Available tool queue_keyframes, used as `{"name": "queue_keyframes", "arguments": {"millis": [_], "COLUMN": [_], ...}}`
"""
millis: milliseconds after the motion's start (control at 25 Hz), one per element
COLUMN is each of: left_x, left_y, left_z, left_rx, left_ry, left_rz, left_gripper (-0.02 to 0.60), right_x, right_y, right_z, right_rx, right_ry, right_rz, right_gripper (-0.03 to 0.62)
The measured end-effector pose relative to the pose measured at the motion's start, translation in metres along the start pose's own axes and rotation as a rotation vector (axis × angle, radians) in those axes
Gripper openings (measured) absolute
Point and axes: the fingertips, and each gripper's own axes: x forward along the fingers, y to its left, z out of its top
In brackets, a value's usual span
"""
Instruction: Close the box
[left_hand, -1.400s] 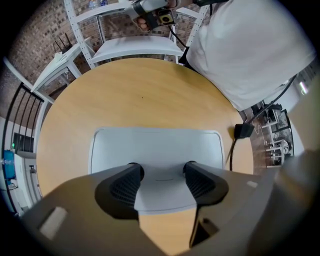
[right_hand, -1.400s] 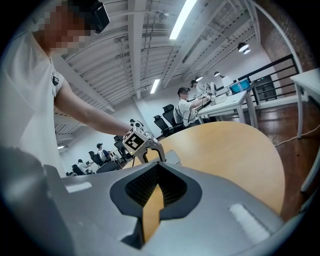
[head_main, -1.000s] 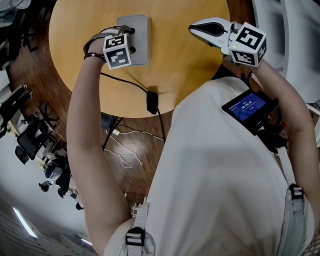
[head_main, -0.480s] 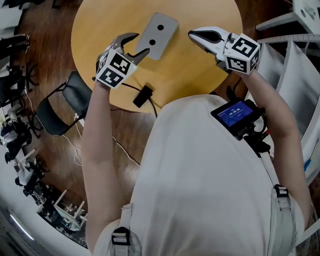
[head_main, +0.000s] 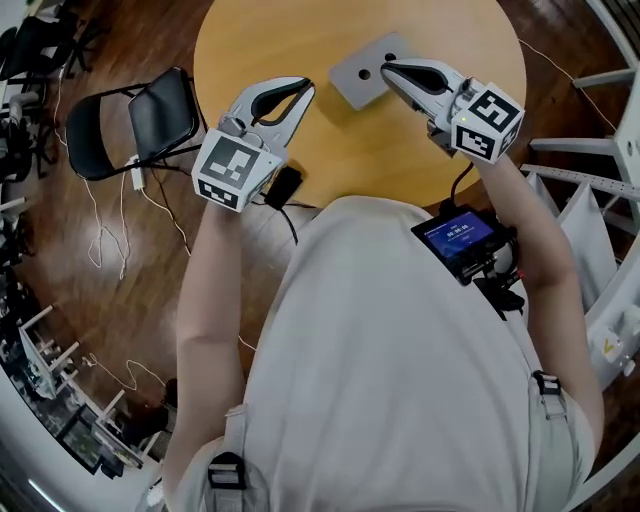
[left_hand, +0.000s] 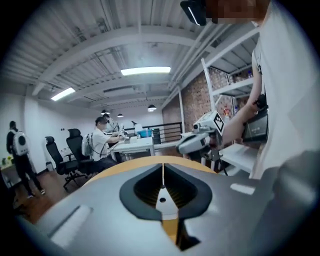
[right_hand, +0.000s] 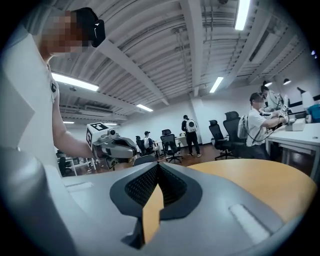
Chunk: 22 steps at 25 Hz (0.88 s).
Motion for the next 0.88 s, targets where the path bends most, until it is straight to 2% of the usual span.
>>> {"name": "queue_keyframes", "arguments": {"millis": [120,240,640,880], "left_x": [-0.001,0.005,0.026,0.032], "left_y": [-0.002,-0.005,-0.013,-0.008], "left_z": [0.008,0.012,0.016,0.008], "left_rx": [-0.06,-0.104,-0.145,-0.204], "left_ry": [-0.076,-0.111,-0.144,-0.154], "left_rz": [0.042,0.041,0.004,-0.002], "left_gripper": [0.0,0.0,0.0,0.0], "right_x": [0.006,0.007,-0.002,-0.004], "right_y": [0.01,0.01,0.005,0.001], "right_z": [0.004,0.006,0.003,0.004], "right_rx": [-0.024,-0.026,-0.03,-0.031], "right_ry": [0.007,0.006,-0.002,-0.001], "right_rz": [0.032,0.031,0.002,-0.021], "right_gripper": [-0.002,-0.002,-0.002,-0.003]}}
